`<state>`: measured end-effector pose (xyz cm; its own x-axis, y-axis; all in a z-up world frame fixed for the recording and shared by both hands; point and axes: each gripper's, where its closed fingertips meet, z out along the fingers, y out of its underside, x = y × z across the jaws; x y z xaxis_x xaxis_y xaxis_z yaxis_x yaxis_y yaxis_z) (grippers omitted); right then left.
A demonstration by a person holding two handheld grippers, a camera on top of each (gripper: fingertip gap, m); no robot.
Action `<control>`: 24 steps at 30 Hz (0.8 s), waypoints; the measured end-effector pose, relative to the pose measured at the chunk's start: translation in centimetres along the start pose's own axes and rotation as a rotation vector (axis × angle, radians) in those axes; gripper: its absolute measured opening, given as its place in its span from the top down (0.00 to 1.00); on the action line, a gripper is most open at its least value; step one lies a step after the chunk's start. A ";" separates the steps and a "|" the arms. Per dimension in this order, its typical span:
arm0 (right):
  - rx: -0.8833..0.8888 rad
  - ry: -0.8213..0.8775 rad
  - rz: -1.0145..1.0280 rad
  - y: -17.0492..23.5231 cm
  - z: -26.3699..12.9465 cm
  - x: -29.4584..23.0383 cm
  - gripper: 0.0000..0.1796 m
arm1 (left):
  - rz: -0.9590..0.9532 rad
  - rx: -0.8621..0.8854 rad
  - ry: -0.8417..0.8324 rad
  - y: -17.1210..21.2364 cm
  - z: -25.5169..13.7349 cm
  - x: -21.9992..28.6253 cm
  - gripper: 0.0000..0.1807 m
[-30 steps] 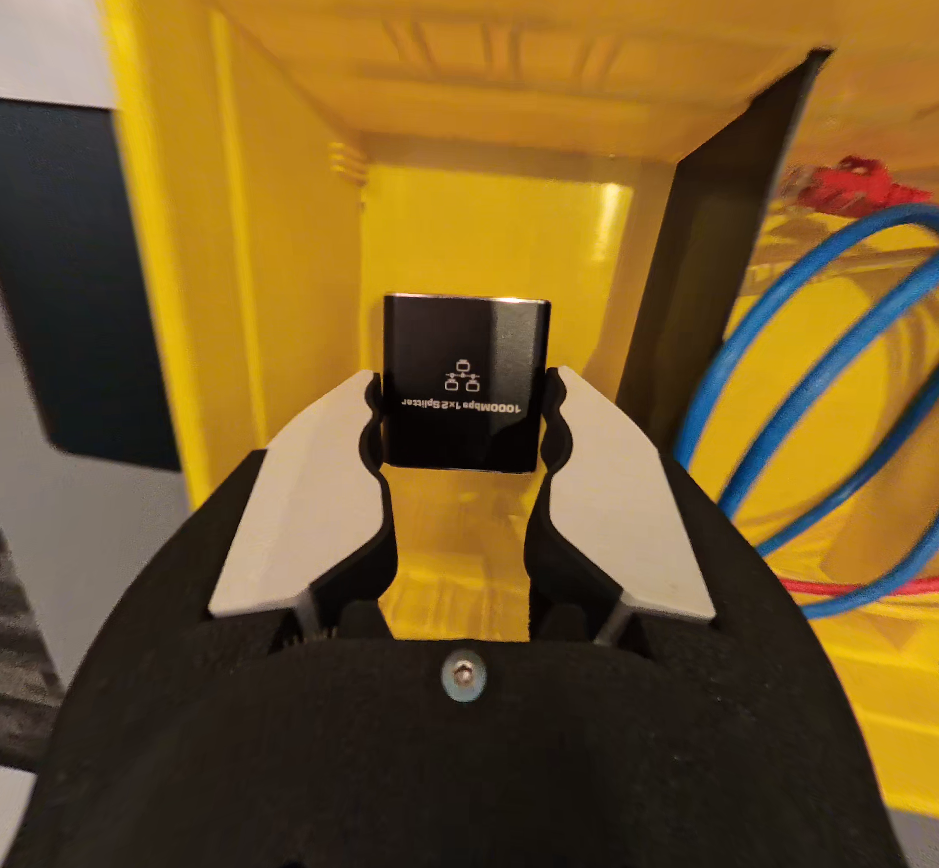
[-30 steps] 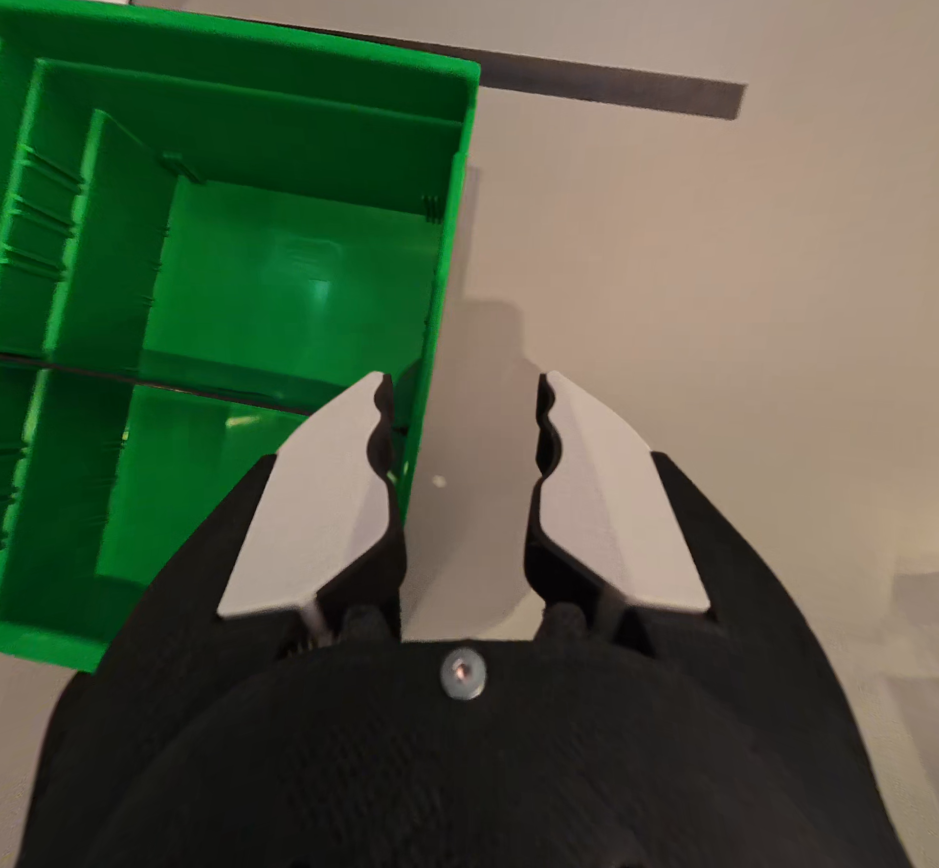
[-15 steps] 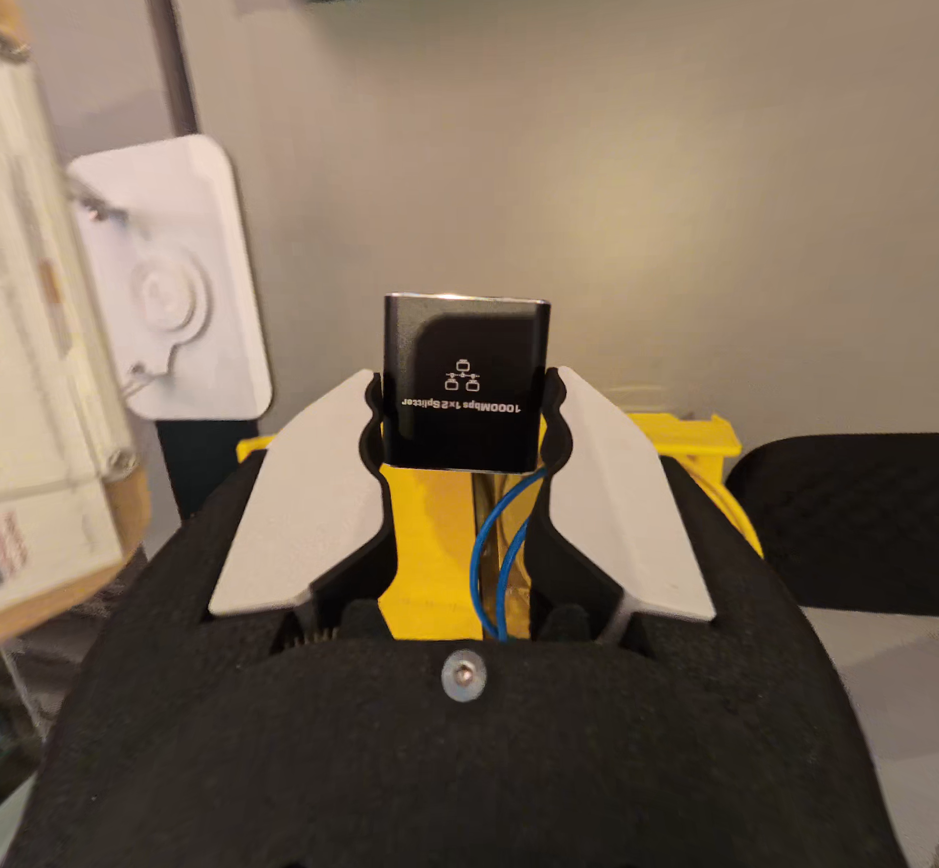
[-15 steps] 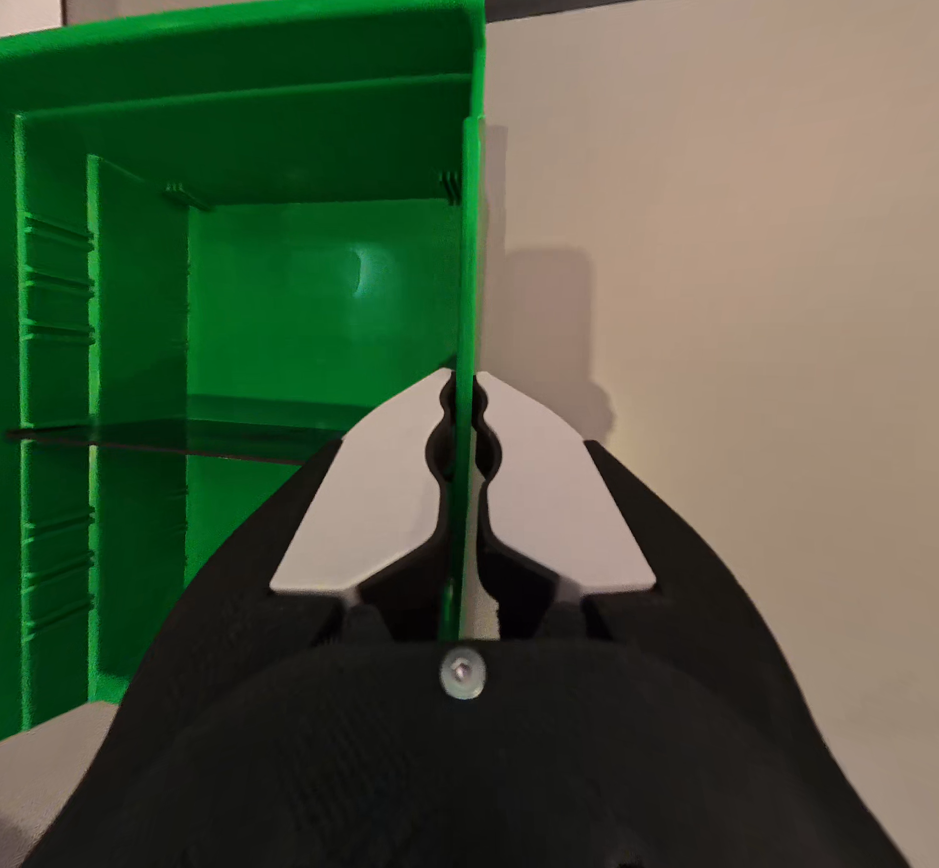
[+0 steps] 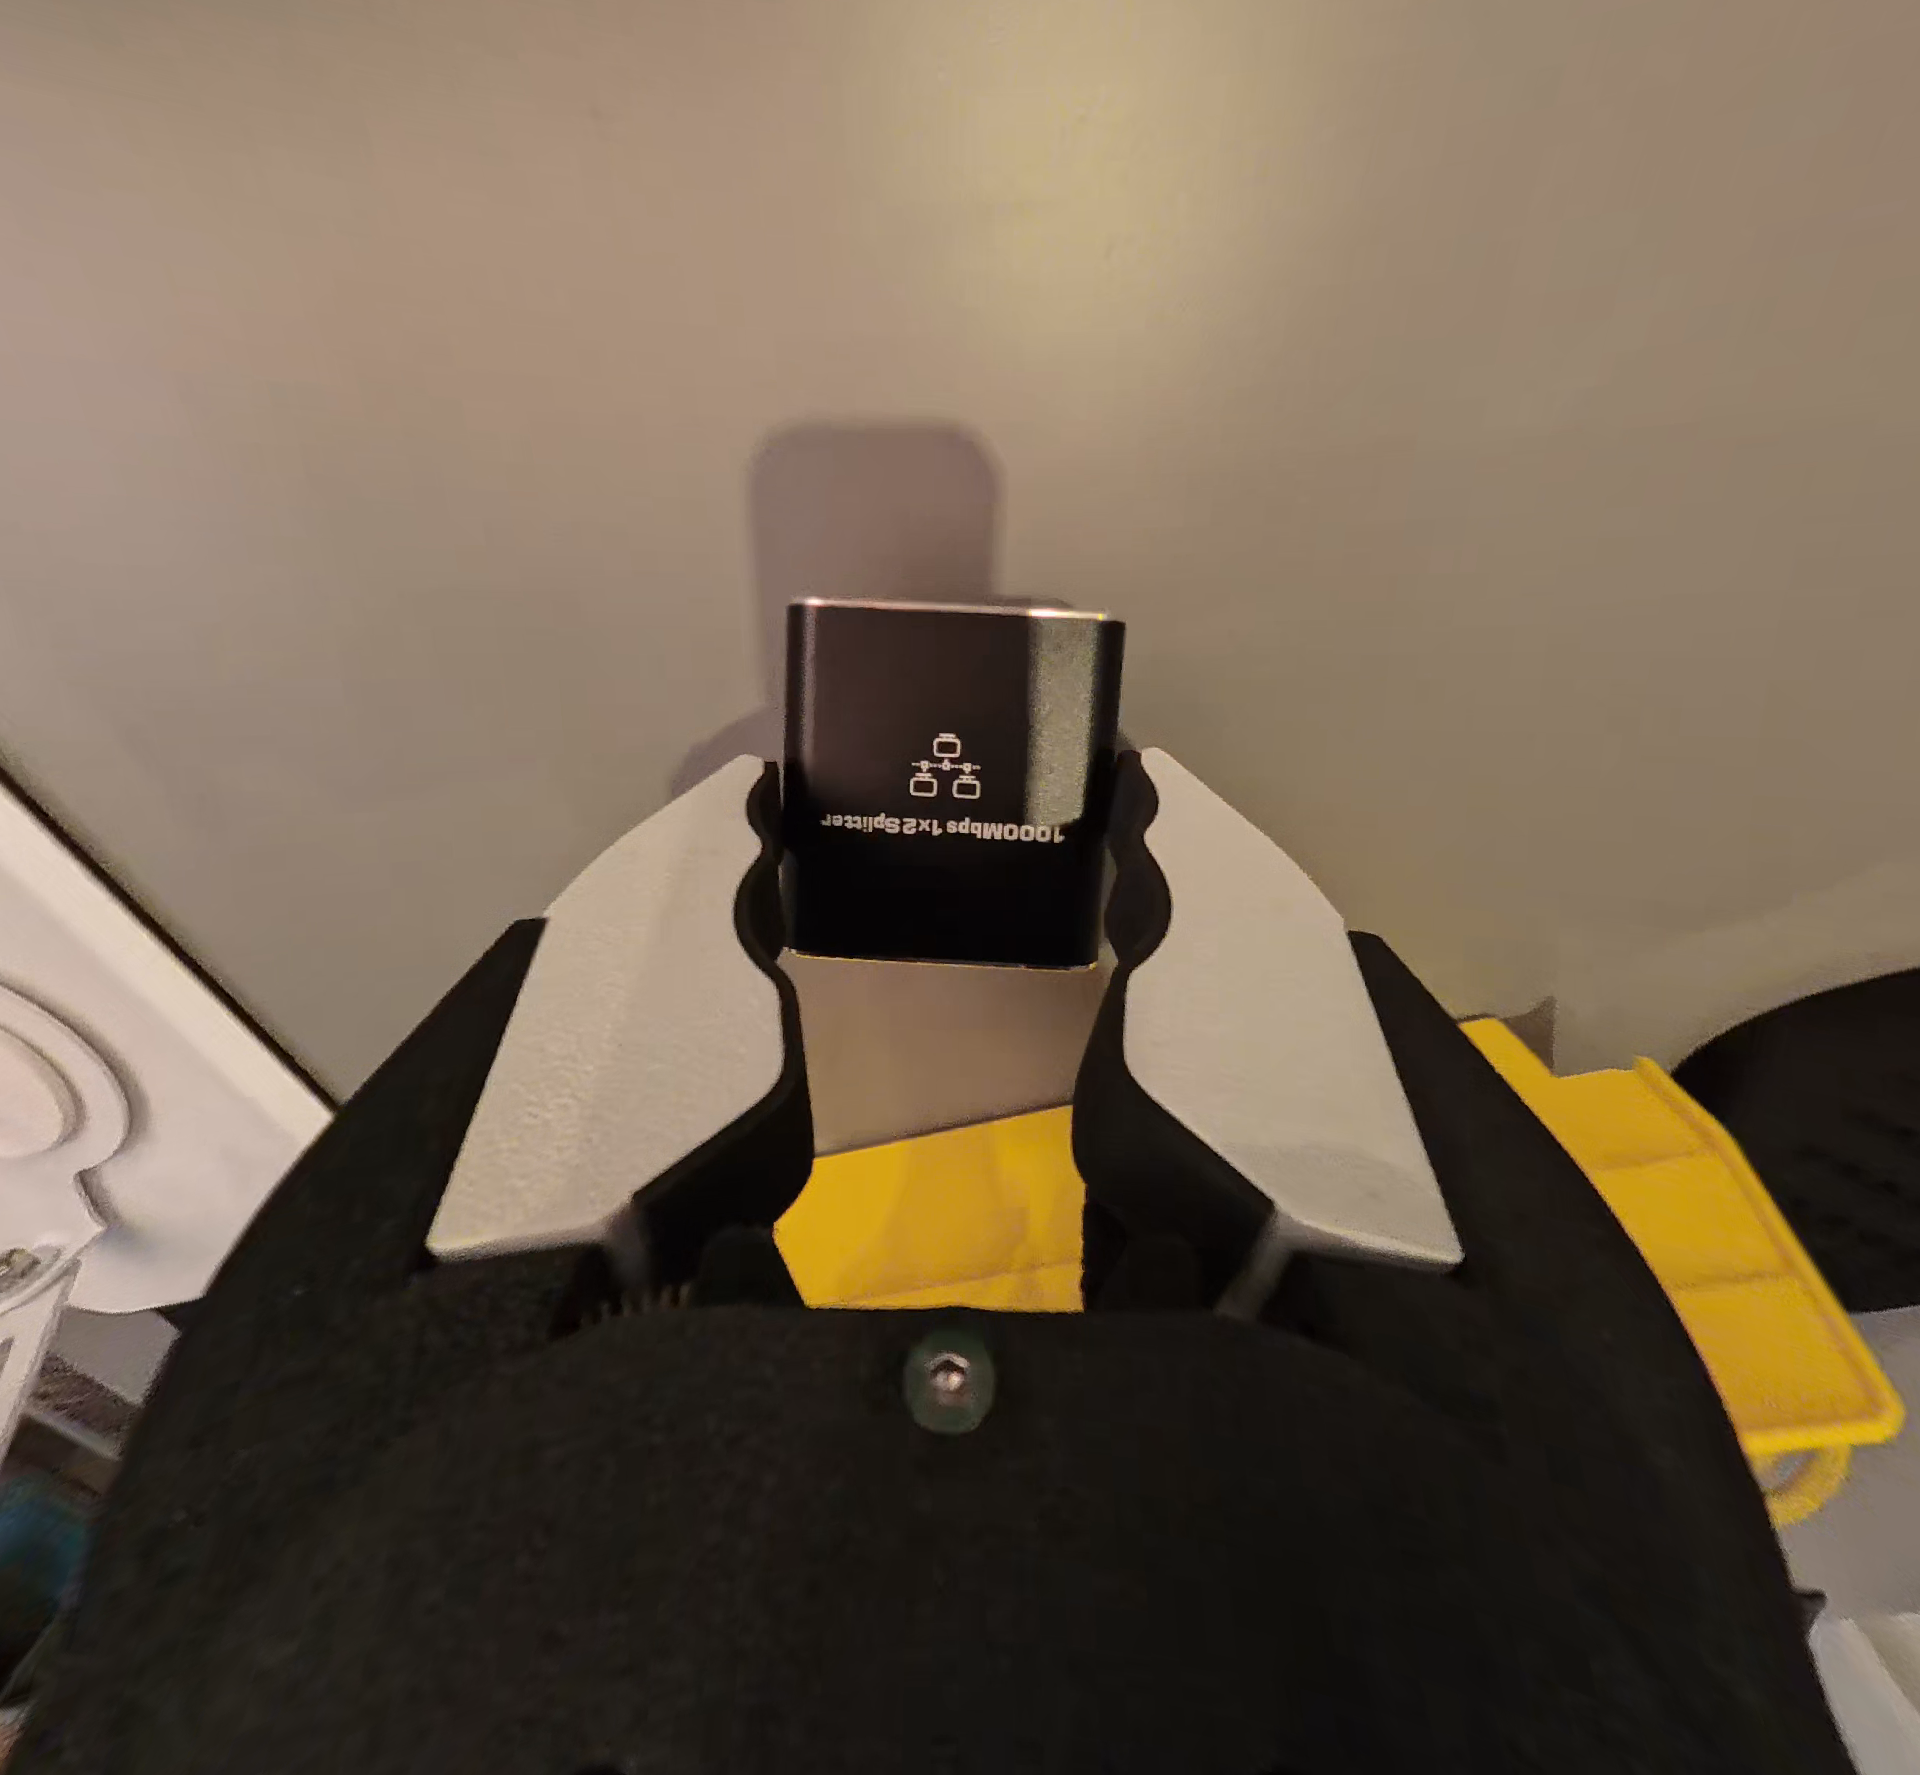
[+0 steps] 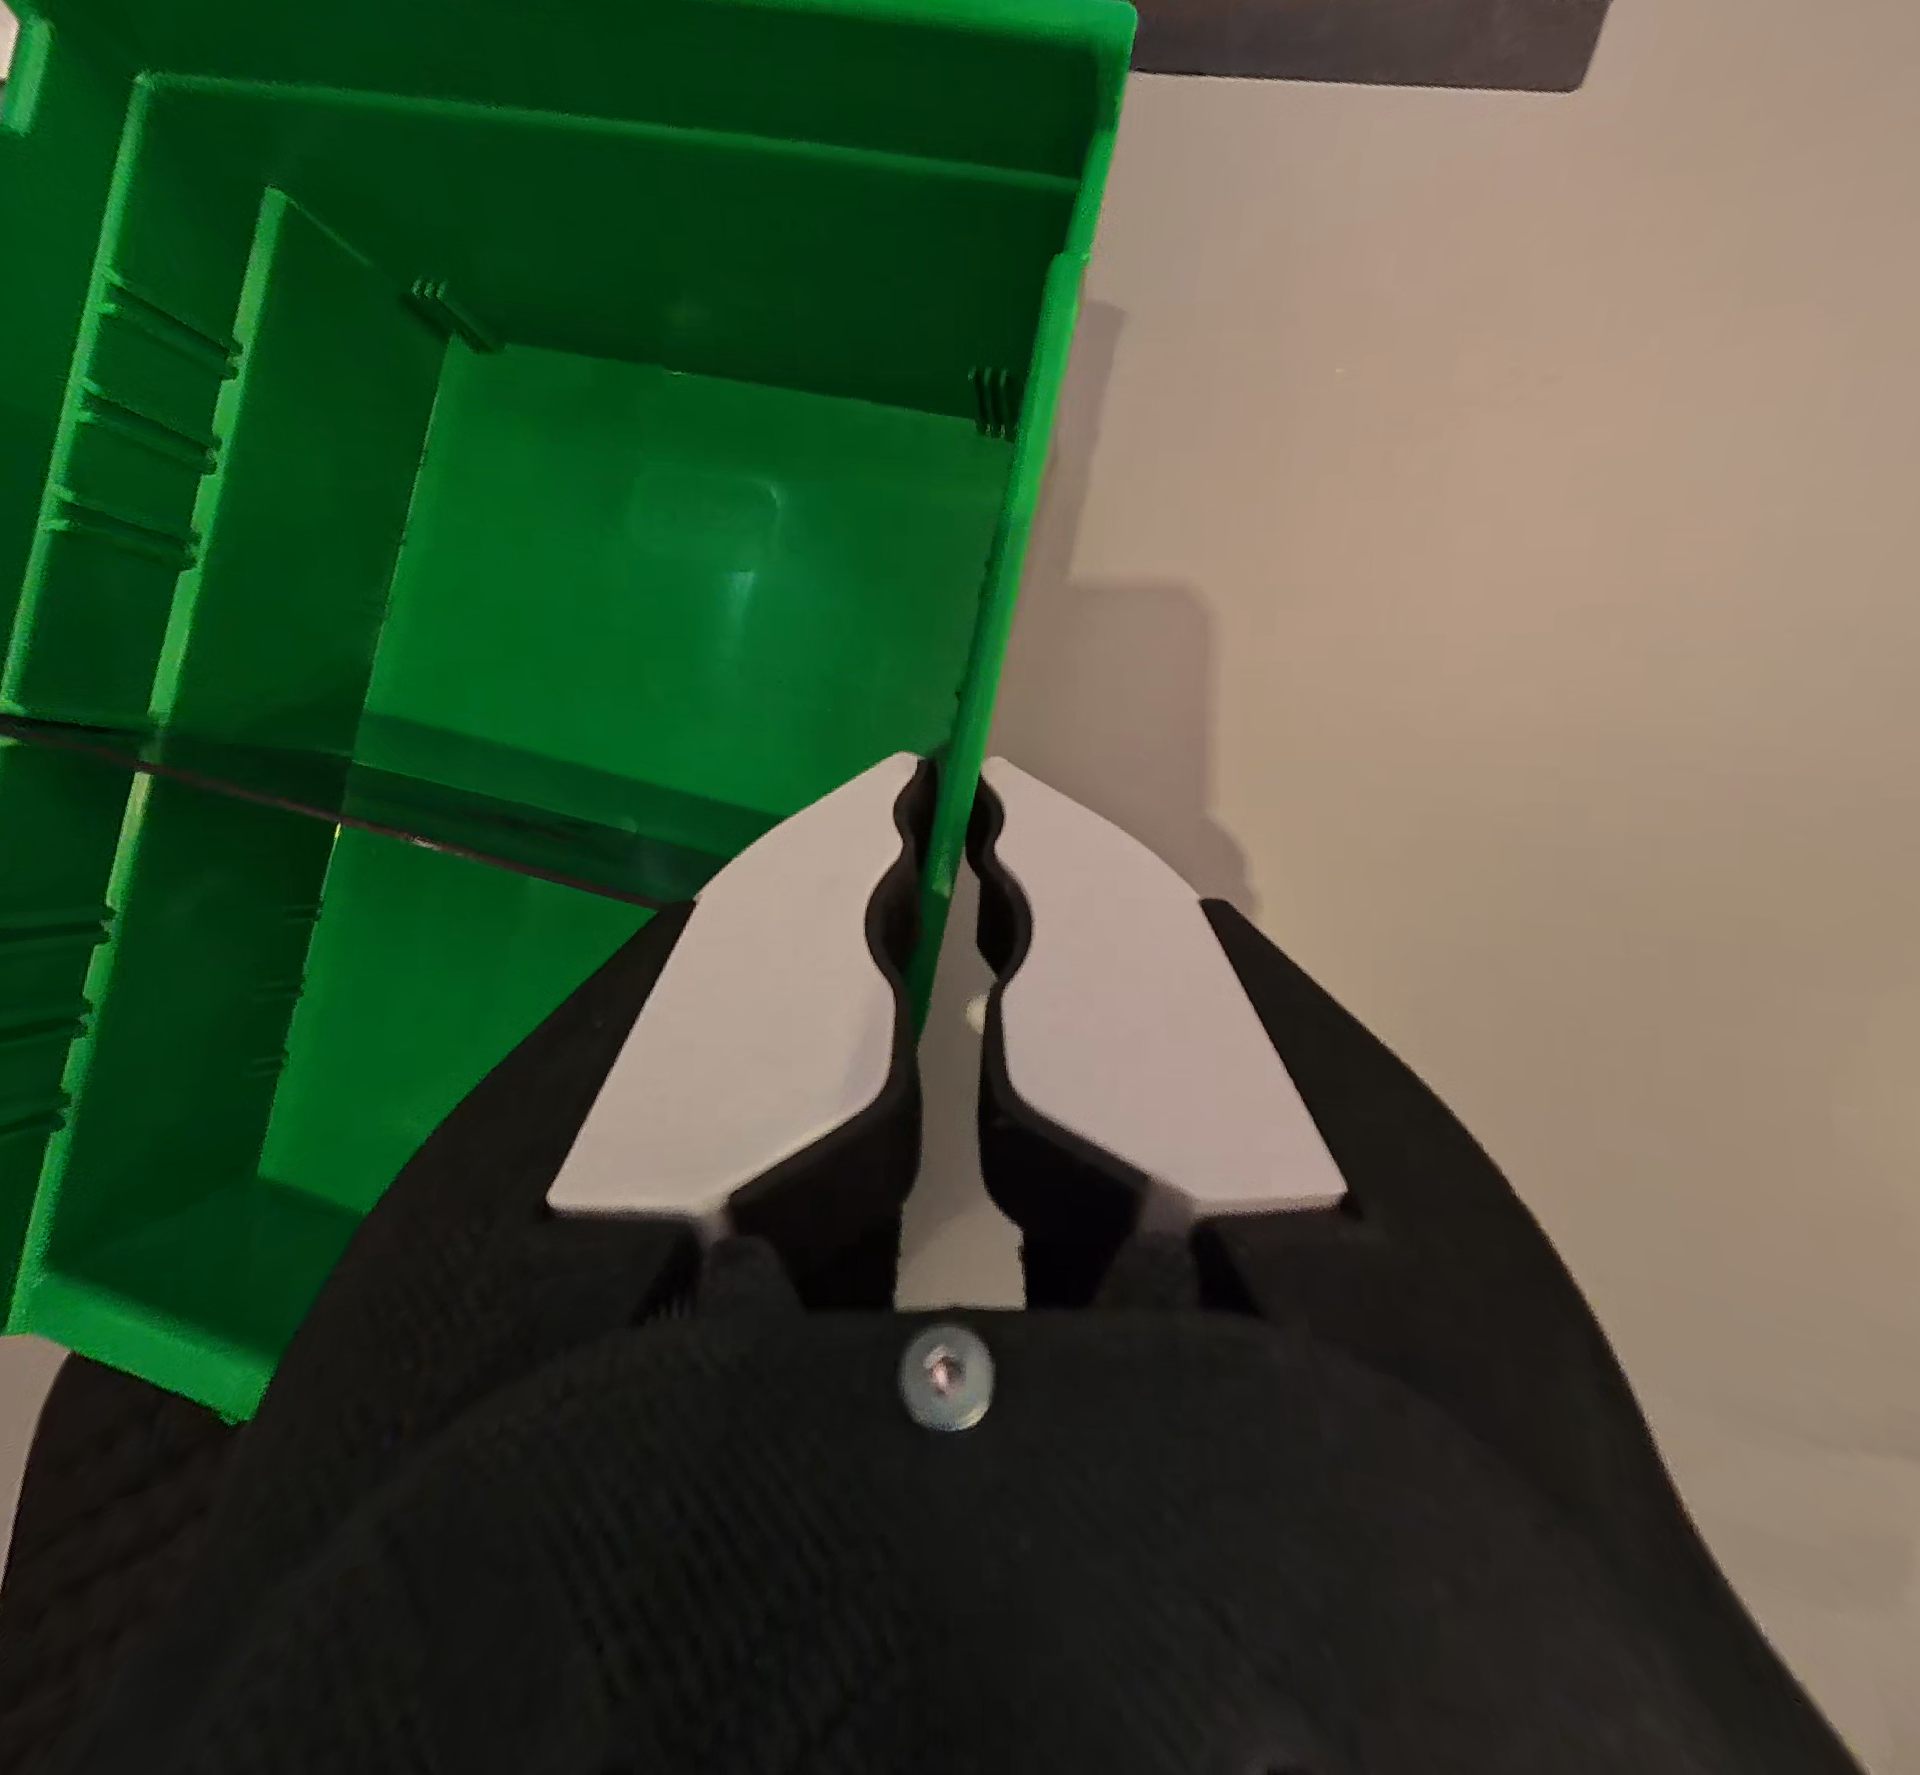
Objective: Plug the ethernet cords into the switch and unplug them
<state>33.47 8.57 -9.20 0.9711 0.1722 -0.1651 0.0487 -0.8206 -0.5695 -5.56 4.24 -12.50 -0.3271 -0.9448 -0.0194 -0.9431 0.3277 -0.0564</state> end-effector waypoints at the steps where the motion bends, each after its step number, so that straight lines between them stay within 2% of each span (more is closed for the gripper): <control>1: -0.001 -0.005 0.000 0.0 0.0 0.0 0.96 | 0.008 -0.008 0.003 0.1 0.3 -0.1 0.67; 15: 0.002 -0.055 0.062 0.0 0.0 -0.2 0.95 | 0.041 -0.052 0.033 1.1 2.7 -0.5 0.67; 20: 0.035 -0.028 0.077 -0.4 -0.5 0.3 0.77 | -0.006 -0.050 0.021 1.1 3.1 -1.1 0.67; 22: 0.095 -0.038 0.077 -1.2 -1.5 0.2 0.76 | -0.081 0.026 0.032 0.1 1.7 -1.5 0.64; 24: 0.169 -0.032 0.073 -2.2 -2.7 0.2 0.76 | -0.120 0.134 -0.042 -0.9 -1.1 -2.4 0.64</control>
<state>34.18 8.94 -5.81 0.9626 0.1354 -0.2347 -0.0637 -0.7289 -0.6816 -3.99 6.25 -11.35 -0.2074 -0.9772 -0.0456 -0.9578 0.2123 -0.1937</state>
